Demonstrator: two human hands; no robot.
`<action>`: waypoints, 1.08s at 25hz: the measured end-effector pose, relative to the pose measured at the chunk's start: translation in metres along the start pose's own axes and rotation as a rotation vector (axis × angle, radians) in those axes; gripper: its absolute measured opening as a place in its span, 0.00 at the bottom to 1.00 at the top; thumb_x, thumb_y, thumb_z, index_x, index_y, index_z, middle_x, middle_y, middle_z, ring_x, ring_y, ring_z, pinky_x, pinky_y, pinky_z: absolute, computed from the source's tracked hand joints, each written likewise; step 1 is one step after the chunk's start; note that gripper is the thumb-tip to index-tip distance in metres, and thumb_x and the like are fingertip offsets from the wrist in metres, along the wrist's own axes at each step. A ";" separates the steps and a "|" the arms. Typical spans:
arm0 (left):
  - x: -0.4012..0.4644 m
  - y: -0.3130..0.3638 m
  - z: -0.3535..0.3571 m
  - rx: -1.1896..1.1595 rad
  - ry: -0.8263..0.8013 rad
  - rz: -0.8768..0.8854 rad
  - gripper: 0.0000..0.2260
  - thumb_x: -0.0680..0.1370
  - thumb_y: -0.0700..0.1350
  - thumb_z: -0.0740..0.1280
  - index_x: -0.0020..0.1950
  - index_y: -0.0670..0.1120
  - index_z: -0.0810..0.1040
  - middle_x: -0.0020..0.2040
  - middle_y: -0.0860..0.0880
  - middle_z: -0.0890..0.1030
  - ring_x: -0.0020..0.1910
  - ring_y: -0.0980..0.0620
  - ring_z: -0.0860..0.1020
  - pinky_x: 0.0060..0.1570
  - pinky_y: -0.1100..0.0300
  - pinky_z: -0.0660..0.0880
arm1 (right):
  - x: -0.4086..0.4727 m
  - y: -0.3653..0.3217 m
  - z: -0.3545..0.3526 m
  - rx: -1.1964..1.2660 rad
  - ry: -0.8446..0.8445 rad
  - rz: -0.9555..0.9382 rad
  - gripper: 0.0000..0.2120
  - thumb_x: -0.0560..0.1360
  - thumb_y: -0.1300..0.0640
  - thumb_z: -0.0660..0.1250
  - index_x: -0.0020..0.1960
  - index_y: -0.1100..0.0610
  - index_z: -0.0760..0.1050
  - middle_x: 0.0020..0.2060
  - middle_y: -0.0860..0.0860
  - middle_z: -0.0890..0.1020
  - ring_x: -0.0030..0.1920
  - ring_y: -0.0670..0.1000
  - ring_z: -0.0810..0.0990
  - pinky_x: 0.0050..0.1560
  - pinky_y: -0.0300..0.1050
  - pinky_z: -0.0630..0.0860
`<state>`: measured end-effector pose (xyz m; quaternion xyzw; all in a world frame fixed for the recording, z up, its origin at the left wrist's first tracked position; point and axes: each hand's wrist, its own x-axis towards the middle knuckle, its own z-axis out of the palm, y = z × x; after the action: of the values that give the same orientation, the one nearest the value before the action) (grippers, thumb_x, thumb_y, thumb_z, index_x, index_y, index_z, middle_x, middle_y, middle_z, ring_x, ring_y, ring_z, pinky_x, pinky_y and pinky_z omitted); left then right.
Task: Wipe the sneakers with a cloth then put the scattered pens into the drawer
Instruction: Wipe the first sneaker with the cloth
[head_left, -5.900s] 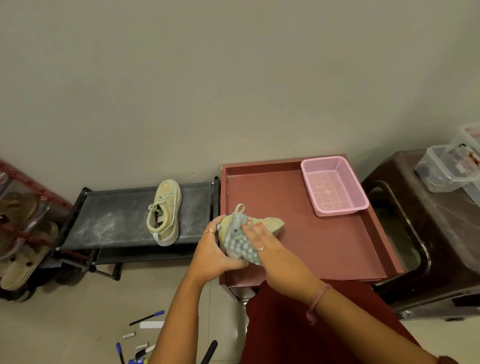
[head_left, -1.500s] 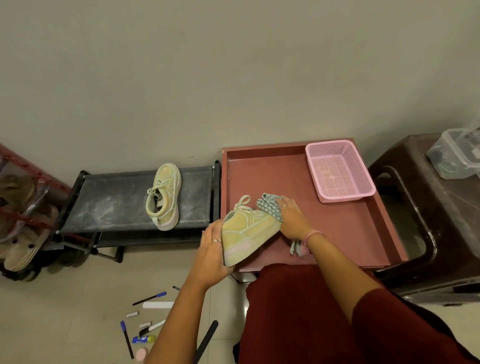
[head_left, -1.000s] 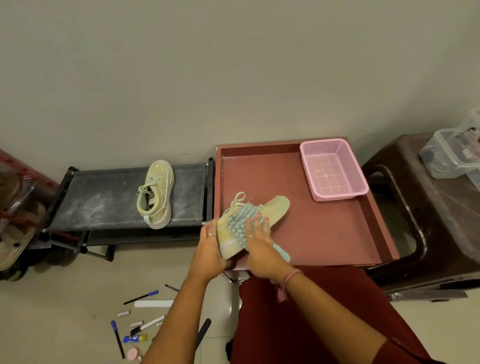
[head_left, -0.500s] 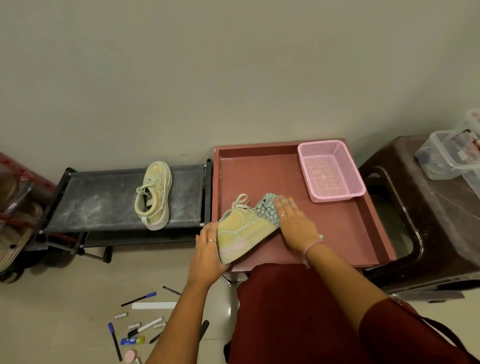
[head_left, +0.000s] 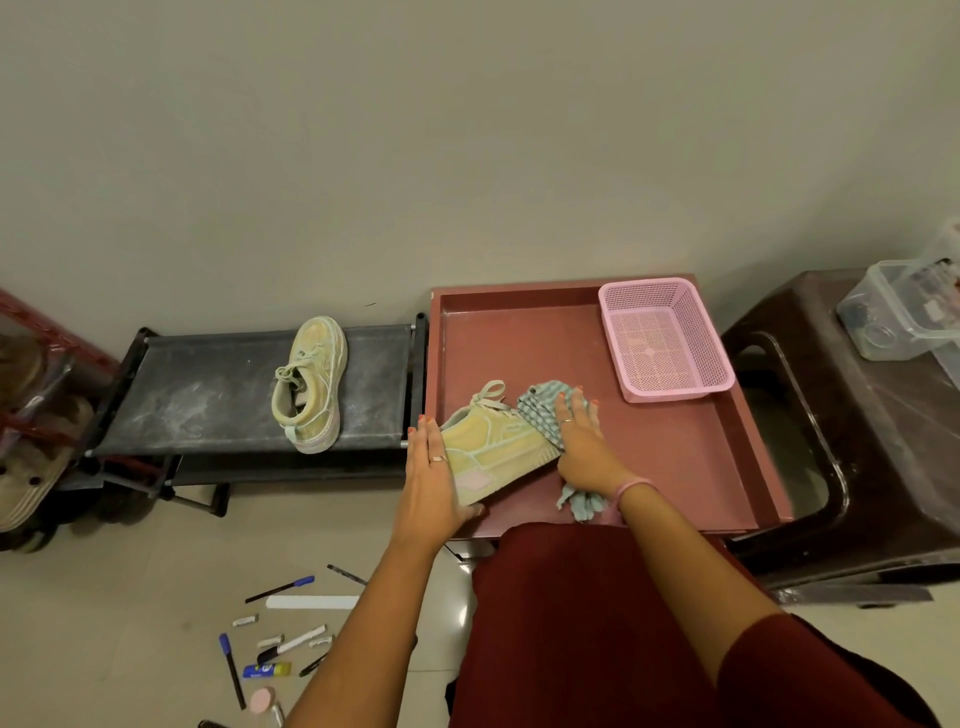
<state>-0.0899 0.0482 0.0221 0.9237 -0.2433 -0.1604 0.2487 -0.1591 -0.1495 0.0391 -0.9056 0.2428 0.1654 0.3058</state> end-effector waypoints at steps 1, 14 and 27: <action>0.002 0.000 -0.002 -0.011 0.002 -0.019 0.61 0.63 0.51 0.81 0.78 0.40 0.39 0.79 0.45 0.44 0.78 0.46 0.45 0.74 0.57 0.49 | -0.003 -0.003 0.002 -0.062 0.018 -0.012 0.40 0.71 0.73 0.54 0.76 0.61 0.38 0.75 0.59 0.36 0.74 0.65 0.34 0.75 0.54 0.41; 0.002 -0.004 0.007 -0.094 0.049 -0.043 0.53 0.59 0.47 0.82 0.76 0.40 0.55 0.72 0.46 0.60 0.71 0.45 0.65 0.67 0.51 0.69 | -0.018 -0.031 0.018 -0.460 0.129 -0.111 0.27 0.77 0.60 0.43 0.76 0.58 0.56 0.74 0.56 0.61 0.75 0.59 0.58 0.72 0.57 0.58; -0.001 0.000 0.017 -0.159 0.078 -0.041 0.47 0.61 0.45 0.81 0.73 0.41 0.58 0.70 0.45 0.62 0.69 0.46 0.66 0.62 0.59 0.68 | -0.022 -0.025 0.045 -0.669 0.133 -0.343 0.28 0.70 0.61 0.49 0.66 0.59 0.73 0.66 0.55 0.75 0.65 0.56 0.75 0.61 0.51 0.75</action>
<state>-0.0981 0.0422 0.0079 0.9113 -0.2011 -0.1481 0.3273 -0.1703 -0.0961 0.0272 -0.9916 0.0398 0.1228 0.0002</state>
